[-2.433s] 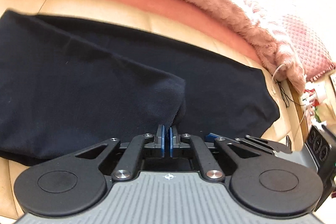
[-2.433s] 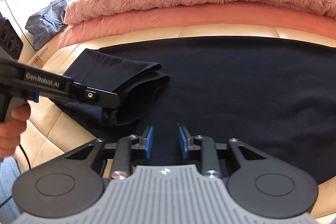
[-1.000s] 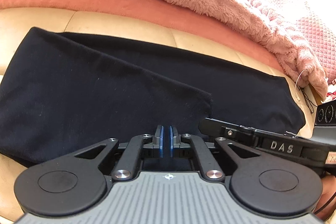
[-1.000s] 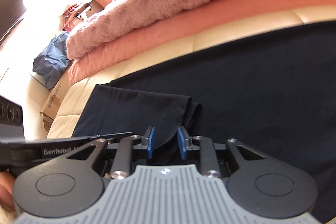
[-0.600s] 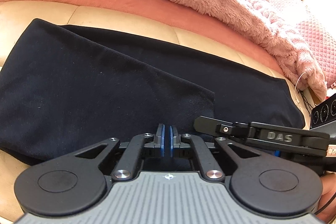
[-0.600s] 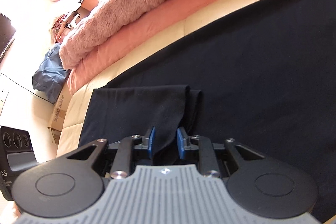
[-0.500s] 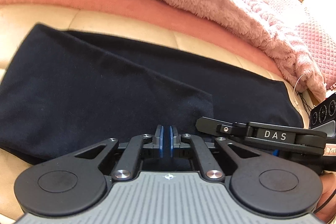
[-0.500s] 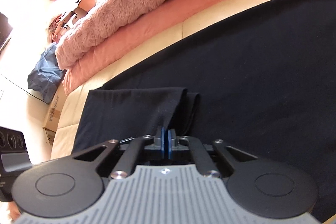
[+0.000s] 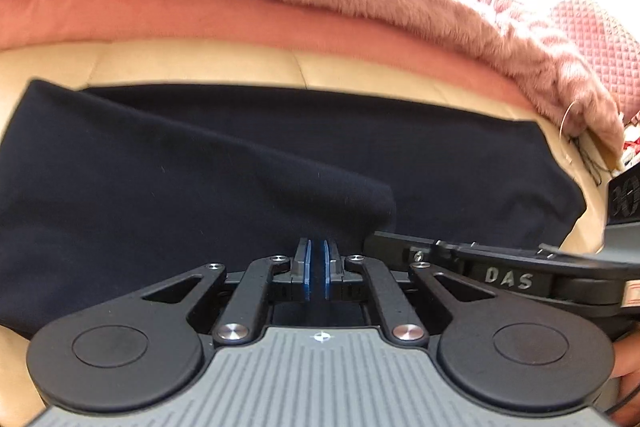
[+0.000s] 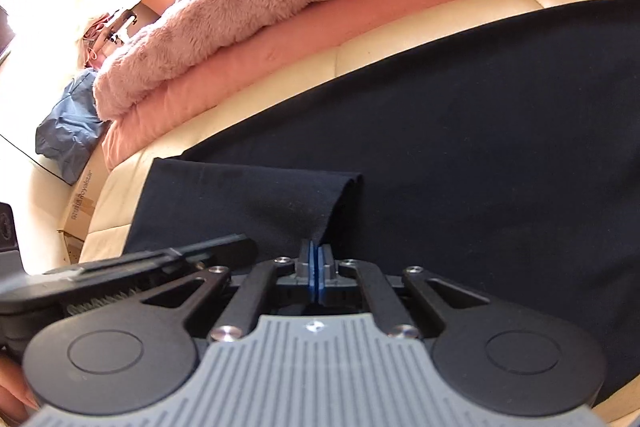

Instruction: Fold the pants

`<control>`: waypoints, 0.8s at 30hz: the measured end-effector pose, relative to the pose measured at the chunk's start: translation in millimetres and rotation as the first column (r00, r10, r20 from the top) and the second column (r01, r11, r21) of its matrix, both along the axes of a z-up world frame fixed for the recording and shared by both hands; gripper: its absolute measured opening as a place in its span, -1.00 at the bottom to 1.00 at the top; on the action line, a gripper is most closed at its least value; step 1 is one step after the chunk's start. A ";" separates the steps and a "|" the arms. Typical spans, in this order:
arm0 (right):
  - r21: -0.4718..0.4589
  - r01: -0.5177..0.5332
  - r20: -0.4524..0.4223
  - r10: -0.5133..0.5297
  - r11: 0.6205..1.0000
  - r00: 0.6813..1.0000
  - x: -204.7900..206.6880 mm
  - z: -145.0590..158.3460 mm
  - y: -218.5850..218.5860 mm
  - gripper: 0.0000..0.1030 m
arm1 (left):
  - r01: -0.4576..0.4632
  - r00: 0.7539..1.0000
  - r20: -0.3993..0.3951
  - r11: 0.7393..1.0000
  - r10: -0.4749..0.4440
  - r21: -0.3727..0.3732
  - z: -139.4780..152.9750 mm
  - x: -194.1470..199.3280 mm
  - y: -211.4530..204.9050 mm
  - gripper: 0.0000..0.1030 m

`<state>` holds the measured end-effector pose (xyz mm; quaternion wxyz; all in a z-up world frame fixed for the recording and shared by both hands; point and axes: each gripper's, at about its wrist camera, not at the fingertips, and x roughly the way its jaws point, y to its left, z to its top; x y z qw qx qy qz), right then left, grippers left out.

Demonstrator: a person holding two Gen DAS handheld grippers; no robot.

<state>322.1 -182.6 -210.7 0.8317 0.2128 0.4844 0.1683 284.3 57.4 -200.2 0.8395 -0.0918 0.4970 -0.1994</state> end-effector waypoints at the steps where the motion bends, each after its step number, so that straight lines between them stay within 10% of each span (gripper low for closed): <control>1: -0.006 -0.003 0.000 0.003 1.000 1.000 0.0 0.5 -0.6 -1.00 | -0.004 1.000 0.004 1.000 0.004 -0.004 -1.8 -1.6 -0.1 -0.91; 4: 0.018 0.011 -0.009 -0.011 1.000 1.000 -1.6 2.7 -9.6 -0.90 | -0.014 1.000 0.001 1.000 0.014 -0.025 -4.6 -2.8 2.9 -0.91; 6: 0.045 0.018 -0.028 -0.017 0.999 0.999 -1.7 1.6 -16.7 -0.39 | -0.014 1.000 0.000 1.000 0.014 -0.028 -6.2 -2.8 4.5 -0.91; 24: 0.287 0.120 -0.121 -0.089 0.950 0.989 8.2 -35.6 -26.3 -0.84 | -0.063 0.998 -0.027 0.995 0.062 -0.078 -11.0 2.3 10.8 -0.91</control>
